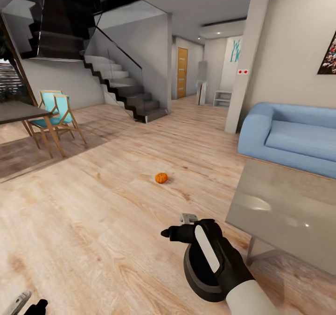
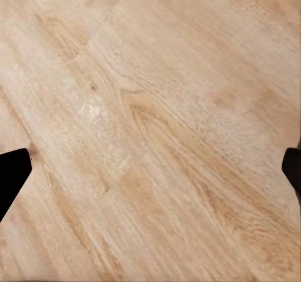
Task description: Place each of the two pumpkins and all three candles from the living room inside a cabinet in the living room (use any cabinet), then make sure every cabinet is closed, and position the cauldron so it is next to a table in the living room.
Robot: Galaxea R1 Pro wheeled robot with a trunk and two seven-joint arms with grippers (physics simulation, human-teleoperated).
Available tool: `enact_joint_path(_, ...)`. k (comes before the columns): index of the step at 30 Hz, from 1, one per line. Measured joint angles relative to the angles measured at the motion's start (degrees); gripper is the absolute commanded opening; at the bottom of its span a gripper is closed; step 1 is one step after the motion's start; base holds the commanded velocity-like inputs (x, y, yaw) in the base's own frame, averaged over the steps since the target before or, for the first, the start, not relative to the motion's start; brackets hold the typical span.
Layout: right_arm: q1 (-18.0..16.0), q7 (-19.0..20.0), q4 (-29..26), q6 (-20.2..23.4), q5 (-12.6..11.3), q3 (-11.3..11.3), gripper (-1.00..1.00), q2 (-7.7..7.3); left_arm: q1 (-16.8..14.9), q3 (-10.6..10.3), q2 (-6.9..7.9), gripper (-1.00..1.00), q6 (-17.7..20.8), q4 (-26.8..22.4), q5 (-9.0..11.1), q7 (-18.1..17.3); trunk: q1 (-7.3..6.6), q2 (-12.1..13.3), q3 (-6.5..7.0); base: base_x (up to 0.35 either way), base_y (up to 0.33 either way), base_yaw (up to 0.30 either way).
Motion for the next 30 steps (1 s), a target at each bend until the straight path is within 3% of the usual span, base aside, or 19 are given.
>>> enact_joint_path(9, 0.0, 0.0, 0.0, -0.1, -0.1, 0.0, 1.0, 0.0, 1.3, -0.3, -0.58, 1.0, 0.0, -2.9, -0.1, 0.0, 0.0, 0.0, -0.19, 0.0, 0.0, 0.276)
enact_joint_path(30, 0.0, 0.0, 1.9, -2.4, -0.1, 0.1, 1.0, 0.0, 1.7, 0.1, -0.76, 1.0, 0.0, -3.3, -0.2, 0.1, 0.0, 0.0, -0.81, 0.0, 0.0, 0.276)
